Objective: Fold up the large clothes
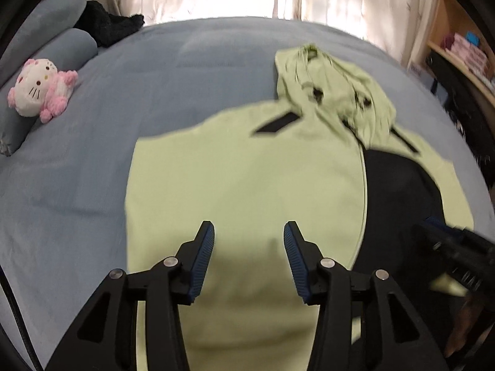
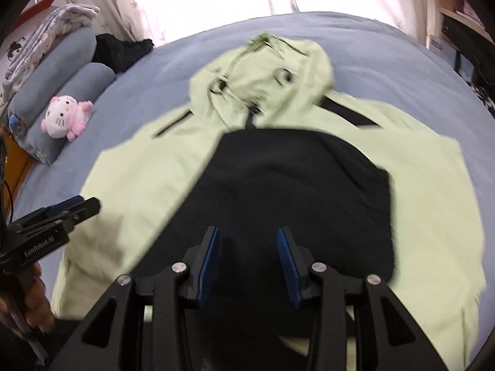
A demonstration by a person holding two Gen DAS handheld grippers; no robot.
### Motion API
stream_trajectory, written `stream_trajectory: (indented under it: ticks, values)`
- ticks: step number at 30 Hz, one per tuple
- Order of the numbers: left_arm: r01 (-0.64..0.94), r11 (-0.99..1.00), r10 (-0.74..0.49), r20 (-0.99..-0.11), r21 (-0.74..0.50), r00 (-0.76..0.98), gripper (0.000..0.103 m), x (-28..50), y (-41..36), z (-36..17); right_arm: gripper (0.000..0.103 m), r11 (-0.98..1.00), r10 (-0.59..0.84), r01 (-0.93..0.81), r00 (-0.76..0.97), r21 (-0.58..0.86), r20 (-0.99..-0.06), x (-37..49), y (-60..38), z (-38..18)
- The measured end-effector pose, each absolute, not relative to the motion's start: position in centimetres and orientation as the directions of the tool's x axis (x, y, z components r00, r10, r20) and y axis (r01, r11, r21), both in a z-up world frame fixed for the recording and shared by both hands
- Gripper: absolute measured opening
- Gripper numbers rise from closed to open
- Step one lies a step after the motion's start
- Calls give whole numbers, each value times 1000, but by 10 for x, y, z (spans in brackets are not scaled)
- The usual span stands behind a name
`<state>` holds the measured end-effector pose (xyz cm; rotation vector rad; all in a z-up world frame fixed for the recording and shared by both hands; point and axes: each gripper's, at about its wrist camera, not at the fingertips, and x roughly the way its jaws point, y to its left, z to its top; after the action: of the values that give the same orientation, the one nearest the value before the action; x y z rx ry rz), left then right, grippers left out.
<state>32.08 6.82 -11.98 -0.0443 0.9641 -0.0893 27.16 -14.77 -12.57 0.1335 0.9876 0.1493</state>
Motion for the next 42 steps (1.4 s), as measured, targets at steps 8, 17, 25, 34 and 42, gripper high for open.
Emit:
stream_trajectory:
  ticks: [8,17,25,34,42]
  values:
    - [-86,996,19,-832,-35,554,45,377,82,-165,39,985,166,-58,552,162,-817,323,-135,-147]
    - [-187,982,108,-799,-6,592,61,395,128,-180,28,993,75,33,570,114,-818,321,-227,-154]
    - [-198,979,159,-805,53,572,61,386,129,-171,31,993,23,81,559,83,-829,307,-219,-141]
    - [-158,987,126,-774,34,620,61,323,129,-118,31,989,16,109,585,98,-811,259,-223,-98]
    - [-112,994,67,-737,-12,673,61,253,135,-54,31,987,17,117,606,110,-795,201,-219,-59]
